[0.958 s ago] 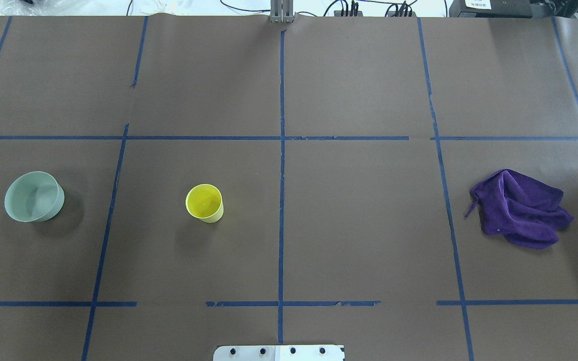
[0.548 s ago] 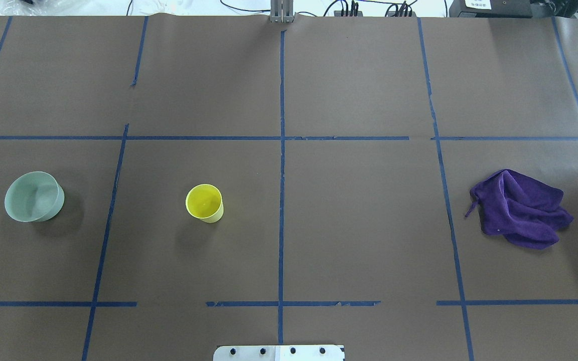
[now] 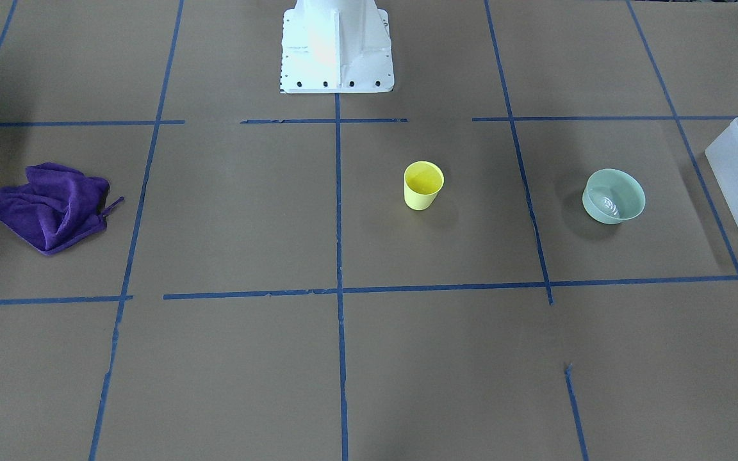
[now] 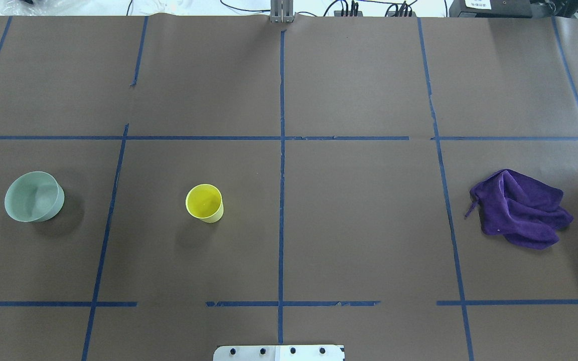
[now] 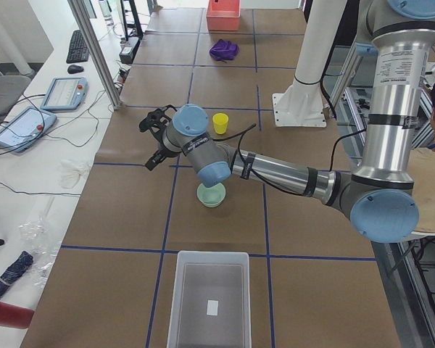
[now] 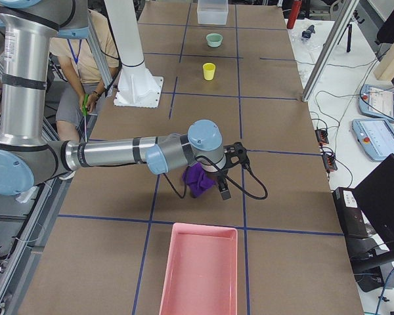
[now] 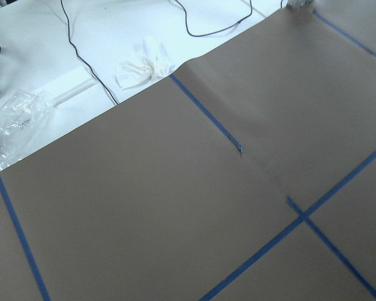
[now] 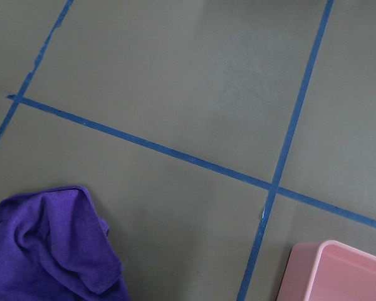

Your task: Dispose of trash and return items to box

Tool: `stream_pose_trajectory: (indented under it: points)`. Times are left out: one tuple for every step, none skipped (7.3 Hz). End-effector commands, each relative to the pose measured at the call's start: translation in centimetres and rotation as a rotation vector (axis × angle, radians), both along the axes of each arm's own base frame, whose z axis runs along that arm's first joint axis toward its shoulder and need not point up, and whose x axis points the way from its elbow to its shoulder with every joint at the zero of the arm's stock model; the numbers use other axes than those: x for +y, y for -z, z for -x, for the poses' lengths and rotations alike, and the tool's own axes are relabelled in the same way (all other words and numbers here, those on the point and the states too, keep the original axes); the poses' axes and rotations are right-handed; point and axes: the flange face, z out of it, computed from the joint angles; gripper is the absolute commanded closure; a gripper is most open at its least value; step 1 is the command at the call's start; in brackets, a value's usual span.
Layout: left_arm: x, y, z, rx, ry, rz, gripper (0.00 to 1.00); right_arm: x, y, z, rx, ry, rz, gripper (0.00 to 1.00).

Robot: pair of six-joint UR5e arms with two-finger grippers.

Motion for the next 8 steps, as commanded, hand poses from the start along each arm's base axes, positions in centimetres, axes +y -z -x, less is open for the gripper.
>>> stream_pose_trajectory:
  points:
    - [1.7, 2.9, -11.1, 0.053, 0.054, 0.053, 0.0, -0.6, 0.7, 0.1, -0.006, 0.004, -0.02, 0.0]
    - [4.2, 4.1, -16.9, 0.147, 0.017, 0.199, 0.0, -0.6, 0.4, 0.3, -0.006, 0.008, -0.013, 0.0]
    - [6.6, 6.5, -20.6, 0.181, 0.047, 0.28, 0.0, -0.6, 0.4, 0.3, -0.006, 0.008, -0.015, 0.0]
    - [9.7, 9.5, -24.5, 0.138, 0.092, 0.41, 0.0, -0.6, 0.3, 0.3, -0.006, 0.008, -0.012, 0.0]
    - [11.1, 14.4, -29.2, 0.125, 0.123, 0.504, 0.0, -0.5, 0.3, 0.3, -0.006, 0.008, -0.01, 0.0]
    - [13.3, 17.6, -35.1, 0.107, 0.156, 0.623, 0.0, -0.4, 0.1, 0.3, -0.006, 0.008, -0.007, 0.0]
    - [14.8, 18.4, -38.4, 0.105, 0.204, 0.662, 0.06, -0.3, 0.0, 0.3, -0.006, 0.008, -0.004, 0.0]
    - [15.4, 17.2, -40.2, 0.099, 0.229, 0.718, 0.22, -0.3, -0.1, 0.3, -0.006, 0.008, -0.003, 0.0]
